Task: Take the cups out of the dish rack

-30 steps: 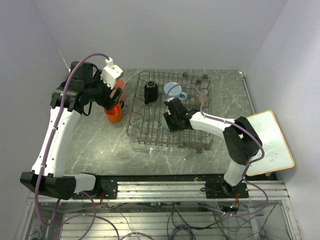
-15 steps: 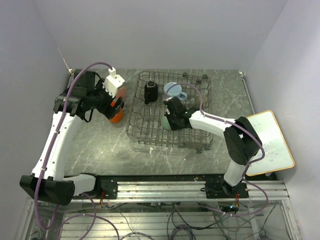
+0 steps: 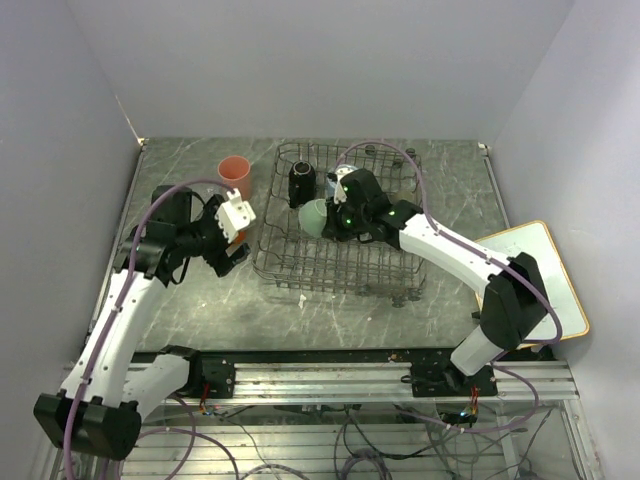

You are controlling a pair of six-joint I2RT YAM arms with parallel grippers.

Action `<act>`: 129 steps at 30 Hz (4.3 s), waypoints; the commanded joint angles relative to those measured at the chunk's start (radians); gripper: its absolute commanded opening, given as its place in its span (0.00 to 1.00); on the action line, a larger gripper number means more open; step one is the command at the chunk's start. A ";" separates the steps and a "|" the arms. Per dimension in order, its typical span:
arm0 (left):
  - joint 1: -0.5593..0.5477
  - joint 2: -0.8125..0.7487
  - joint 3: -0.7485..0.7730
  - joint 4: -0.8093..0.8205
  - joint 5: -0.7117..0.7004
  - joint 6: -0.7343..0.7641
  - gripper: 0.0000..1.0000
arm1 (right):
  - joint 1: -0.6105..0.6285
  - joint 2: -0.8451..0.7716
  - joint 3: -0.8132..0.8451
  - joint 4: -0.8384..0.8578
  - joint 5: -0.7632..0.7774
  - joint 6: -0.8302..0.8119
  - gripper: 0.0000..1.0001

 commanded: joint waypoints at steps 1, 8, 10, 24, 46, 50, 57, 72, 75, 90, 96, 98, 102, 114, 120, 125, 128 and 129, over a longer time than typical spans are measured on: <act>-0.005 -0.086 -0.080 0.162 0.135 0.124 0.96 | 0.013 -0.056 0.005 0.104 -0.245 0.118 0.00; -0.005 -0.191 -0.200 0.343 0.171 0.133 0.92 | 0.055 -0.118 -0.082 0.340 -0.488 0.345 0.00; -0.005 -0.222 -0.216 0.375 0.174 0.142 0.90 | 0.055 -0.133 -0.128 0.444 -0.566 0.422 0.00; -0.005 -0.378 -0.203 0.351 0.238 0.292 0.76 | 0.105 -0.081 -0.246 1.003 -0.838 0.837 0.00; -0.005 -0.331 -0.136 0.202 0.275 0.355 0.33 | 0.170 0.053 -0.121 1.143 -0.911 0.973 0.00; -0.005 -0.339 -0.165 0.212 0.256 0.389 0.50 | 0.172 0.080 -0.111 1.197 -0.922 1.018 0.00; -0.005 -0.322 -0.206 0.306 0.138 0.335 0.07 | 0.168 0.074 -0.125 1.142 -0.937 0.983 0.05; 0.318 0.245 0.176 -0.046 -0.296 0.102 0.07 | -0.248 -0.135 -0.069 0.339 -0.600 0.506 1.00; 0.446 0.385 0.274 -0.099 -0.285 0.105 0.07 | -0.287 -0.162 -0.090 0.297 -0.575 0.471 1.00; 0.499 0.952 0.600 -0.188 -0.365 -0.092 0.07 | -0.297 -0.192 -0.047 0.126 -0.375 0.331 1.00; 0.499 1.137 0.753 -0.257 -0.334 -0.108 0.07 | -0.298 -0.175 -0.034 0.112 -0.367 0.315 1.00; 0.498 1.187 0.808 -0.283 -0.325 -0.108 0.07 | -0.297 -0.170 -0.032 0.111 -0.366 0.312 1.00; 0.499 1.269 0.895 -0.319 -0.332 -0.099 0.07 | -0.298 -0.155 -0.022 0.111 -0.372 0.309 1.00; 0.485 1.187 0.885 -0.212 -0.372 -0.099 0.76 | -0.294 -0.031 0.082 0.061 -0.248 0.238 1.00; 0.475 1.040 0.909 -0.215 -0.350 -0.114 0.78 | -0.172 0.125 0.248 -0.015 0.011 0.162 1.00; 0.476 0.874 0.907 -0.287 -0.316 -0.106 0.91 | -0.044 0.346 0.478 -0.099 0.256 0.134 0.99; 0.473 0.768 0.846 -0.328 -0.256 -0.095 0.94 | 0.006 0.486 0.615 -0.138 0.364 0.153 0.96; 0.469 0.728 0.805 -0.330 -0.237 -0.093 0.94 | 0.015 0.528 0.657 -0.152 0.391 0.164 0.95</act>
